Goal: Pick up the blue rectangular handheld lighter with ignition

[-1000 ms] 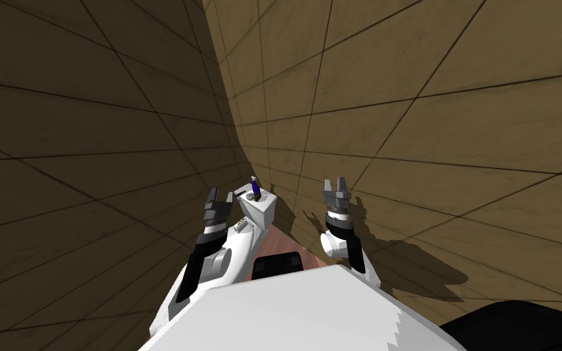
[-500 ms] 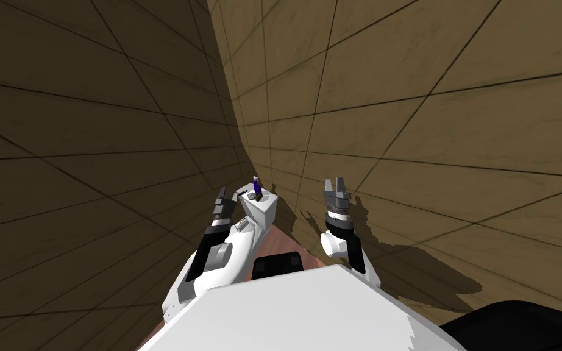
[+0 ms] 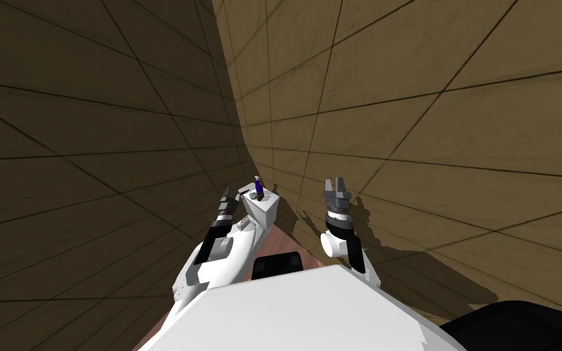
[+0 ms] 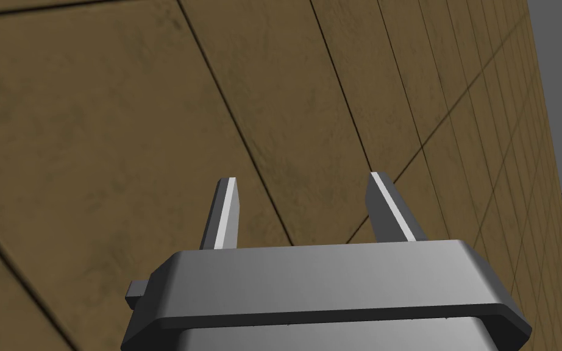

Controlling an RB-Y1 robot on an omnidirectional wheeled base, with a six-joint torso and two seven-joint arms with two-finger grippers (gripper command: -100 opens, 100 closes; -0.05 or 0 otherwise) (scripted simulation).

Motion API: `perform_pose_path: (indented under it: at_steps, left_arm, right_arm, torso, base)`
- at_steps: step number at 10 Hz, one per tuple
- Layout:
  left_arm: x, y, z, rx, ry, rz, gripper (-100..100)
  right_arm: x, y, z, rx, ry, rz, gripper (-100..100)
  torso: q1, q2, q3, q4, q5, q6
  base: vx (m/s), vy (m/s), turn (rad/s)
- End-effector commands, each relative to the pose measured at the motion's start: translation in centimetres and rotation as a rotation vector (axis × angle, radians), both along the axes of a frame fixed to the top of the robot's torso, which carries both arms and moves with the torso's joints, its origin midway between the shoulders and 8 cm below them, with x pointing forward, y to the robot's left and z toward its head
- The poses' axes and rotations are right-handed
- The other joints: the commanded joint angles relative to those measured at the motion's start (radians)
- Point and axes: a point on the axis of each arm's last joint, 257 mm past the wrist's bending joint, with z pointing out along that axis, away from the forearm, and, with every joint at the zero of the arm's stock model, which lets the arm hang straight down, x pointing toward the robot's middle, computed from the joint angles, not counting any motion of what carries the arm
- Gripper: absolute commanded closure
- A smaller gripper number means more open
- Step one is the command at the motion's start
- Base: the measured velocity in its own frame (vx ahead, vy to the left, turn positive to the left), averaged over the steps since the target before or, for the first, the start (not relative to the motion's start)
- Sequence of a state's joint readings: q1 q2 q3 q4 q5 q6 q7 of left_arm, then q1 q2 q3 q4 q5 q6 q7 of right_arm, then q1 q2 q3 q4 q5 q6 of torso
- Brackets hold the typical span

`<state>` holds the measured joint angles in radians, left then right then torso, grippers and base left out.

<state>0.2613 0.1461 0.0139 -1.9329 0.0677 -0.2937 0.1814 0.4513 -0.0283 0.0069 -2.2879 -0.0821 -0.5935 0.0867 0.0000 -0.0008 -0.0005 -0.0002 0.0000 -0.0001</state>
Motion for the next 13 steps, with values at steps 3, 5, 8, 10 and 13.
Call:
perform_pose_path:
  at_steps: [3,5,8,10,13]
  left_arm:
    - [3.8,0.9,-3.3,-0.044,0.113,-0.003,-100]
    - [5.3,1.5,-4.6,-0.067,0.162,-0.001,-100]
    - [7.0,2.1,-6.6,-0.093,0.228,0.005,-100]
    - [8.5,2.7,-8.0,-0.122,0.278,0.011,-100]
    - [10.8,4.0,-9.7,-0.184,0.357,0.024,-100]
  right_arm:
    - [0.0,0.0,0.0,0.000,0.000,0.000,0]
    - [0.0,0.0,0.0,0.000,0.000,0.000,0]
    - [0.0,0.0,0.0,0.000,0.000,0.000,0]
    - [0.0,0.0,0.0,0.000,0.000,0.000,0]
    - [0.0,0.0,0.0,0.000,0.000,0.000,0]
  torso:
    - [-0.001,0.000,0.000,0.000,0.000,0.000]
    - [0.000,0.000,0.000,0.000,0.000,0.000]
    - [0.000,0.000,0.000,0.000,0.000,0.000]
    - [0.000,0.000,0.000,0.000,0.000,0.000]
    - [0.000,0.000,0.000,0.000,0.000,0.000]
  base:
    - [0.005,-0.009,0.086]
    - [0.005,-0.005,0.068]
    - [0.004,-0.005,0.062]
    - [0.002,-0.005,0.064]
    - [0.000,-0.004,0.070]
